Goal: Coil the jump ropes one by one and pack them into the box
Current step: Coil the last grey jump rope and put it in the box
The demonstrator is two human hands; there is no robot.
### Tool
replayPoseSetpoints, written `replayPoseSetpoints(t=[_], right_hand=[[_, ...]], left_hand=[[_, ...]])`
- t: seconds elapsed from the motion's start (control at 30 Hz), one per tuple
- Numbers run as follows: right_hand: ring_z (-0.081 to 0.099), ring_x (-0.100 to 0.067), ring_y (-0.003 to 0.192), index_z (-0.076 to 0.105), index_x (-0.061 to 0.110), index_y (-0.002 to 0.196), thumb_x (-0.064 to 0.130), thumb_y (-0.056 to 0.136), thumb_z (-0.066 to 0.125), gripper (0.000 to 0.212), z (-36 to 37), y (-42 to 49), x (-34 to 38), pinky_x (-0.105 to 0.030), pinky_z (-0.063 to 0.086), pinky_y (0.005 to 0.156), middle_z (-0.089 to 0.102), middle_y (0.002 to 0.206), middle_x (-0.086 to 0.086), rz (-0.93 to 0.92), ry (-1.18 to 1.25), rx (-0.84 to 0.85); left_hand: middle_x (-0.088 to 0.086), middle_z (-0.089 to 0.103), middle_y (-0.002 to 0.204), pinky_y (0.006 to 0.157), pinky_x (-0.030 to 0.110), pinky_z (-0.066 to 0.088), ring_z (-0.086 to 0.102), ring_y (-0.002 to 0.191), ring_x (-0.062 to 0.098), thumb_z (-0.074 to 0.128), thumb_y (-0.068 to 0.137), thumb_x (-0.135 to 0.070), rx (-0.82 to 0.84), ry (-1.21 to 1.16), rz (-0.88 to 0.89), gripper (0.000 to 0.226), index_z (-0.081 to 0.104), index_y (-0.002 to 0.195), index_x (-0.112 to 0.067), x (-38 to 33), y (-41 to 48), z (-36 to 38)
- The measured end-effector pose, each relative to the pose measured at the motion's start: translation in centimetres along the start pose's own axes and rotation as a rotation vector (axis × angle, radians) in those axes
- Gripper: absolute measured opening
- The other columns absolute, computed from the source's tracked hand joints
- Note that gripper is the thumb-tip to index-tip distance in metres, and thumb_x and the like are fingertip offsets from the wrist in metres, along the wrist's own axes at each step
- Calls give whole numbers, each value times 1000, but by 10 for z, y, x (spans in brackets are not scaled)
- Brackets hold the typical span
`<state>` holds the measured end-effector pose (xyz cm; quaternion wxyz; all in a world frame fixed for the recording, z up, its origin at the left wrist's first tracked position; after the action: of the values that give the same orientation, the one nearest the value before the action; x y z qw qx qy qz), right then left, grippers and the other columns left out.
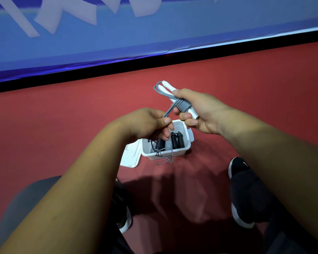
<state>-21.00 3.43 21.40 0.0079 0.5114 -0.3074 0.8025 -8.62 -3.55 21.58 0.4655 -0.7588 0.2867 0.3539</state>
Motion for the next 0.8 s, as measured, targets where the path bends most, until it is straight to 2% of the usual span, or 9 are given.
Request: replayPoseSetpoints(t=[0.07, 0.13, 0.2, 0.33, 0.47, 0.57, 0.6, 0.67, 0.8], right_hand=[[40, -11, 50, 67, 8, 110, 33, 99, 72, 29, 2, -2, -3, -19, 27, 34, 66, 80, -11, 28, -37, 37], [41, -9, 49, 66, 7, 114, 33, 99, 73, 31, 5, -4, -5, -19, 27, 35, 65, 79, -9, 50, -55, 77], [39, -9, 49, 64, 6, 117, 31, 98, 74, 33, 9, -7, -5, -18, 26, 35, 60, 76, -6, 54, -29, 113], [33, -7, 48, 60, 6, 121, 30, 101, 66, 32, 14, -10, -1, -17, 18, 36, 55, 73, -3, 64, 46, 176], [30, -7, 47, 61, 6, 122, 29, 102, 60, 31, 16, -11, 2, -18, 16, 35, 54, 73, -3, 63, 47, 195], [28, -6, 46, 62, 5, 124, 31, 103, 59, 33, 18, -11, -2, -18, 17, 33, 52, 72, -2, 75, 16, 202], [27, -6, 45, 62, 6, 124, 32, 103, 59, 34, 20, -11, -3, -17, 17, 32, 52, 72, -1, 84, 16, 215], [27, -4, 45, 58, 8, 120, 33, 104, 58, 30, 24, -14, -4, -16, 16, 32, 51, 73, 0, 114, 21, 263], [20, -3, 47, 48, 13, 106, 33, 107, 51, 19, 36, -28, -7, -16, 9, 37, 49, 74, 0, 172, -21, 415]], left_hand=[[8, 74, 85, 66, 22, 49, 69, 77, 14, 54, 109, -21, -4, 48, 0, 25, 74, 109, -6, 3, 0, -4], [7, 75, 87, 73, 30, 44, 65, 78, 13, 59, 107, -19, -14, 94, 6, 21, 77, 113, -12, 7, 0, -9], [9, 75, 90, 82, 34, 45, 64, 83, 16, 61, 105, -14, -13, 50, -3, 21, 78, 118, -17, 11, 1, -11], [12, 74, 92, 68, 17, 51, 67, 78, 10, 60, 102, -1, 42, -53, -20, 31, 73, 127, -15, 11, -2, -8], [16, 77, 90, 70, 23, 60, 75, 80, 18, 70, 95, 2, 0, -90, -63, 24, 76, 118, -4, 13, -3, -12], [19, 77, 87, 74, 32, 61, 75, 75, 19, 77, 91, -5, -30, 19, -82, 15, 77, 106, 0, 13, -3, -12], [18, 76, 83, 72, 32, 61, 74, 73, 20, 78, 92, -10, -40, 50, -85, 11, 77, 98, -1, 12, -3, -11], [17, 73, 77, 66, 33, 60, 73, 71, 24, 78, 93, -16, -86, 60, -92, 17, 72, 85, -2, 12, -1, -14], [16, 71, 79, 68, 37, 59, 74, 75, 29, 79, 93, -21, -173, -49, -64, 20, 71, 89, -4, 13, 3, -24]])
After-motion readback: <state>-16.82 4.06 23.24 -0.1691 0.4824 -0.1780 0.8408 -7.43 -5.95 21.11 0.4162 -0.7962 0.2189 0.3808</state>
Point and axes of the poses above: each hand's wrist, its own y-axis towards the middle knuckle, its own z-axis out of the palm, x = y × z, the point moved 9 cm from there along y, towards the middle knuckle
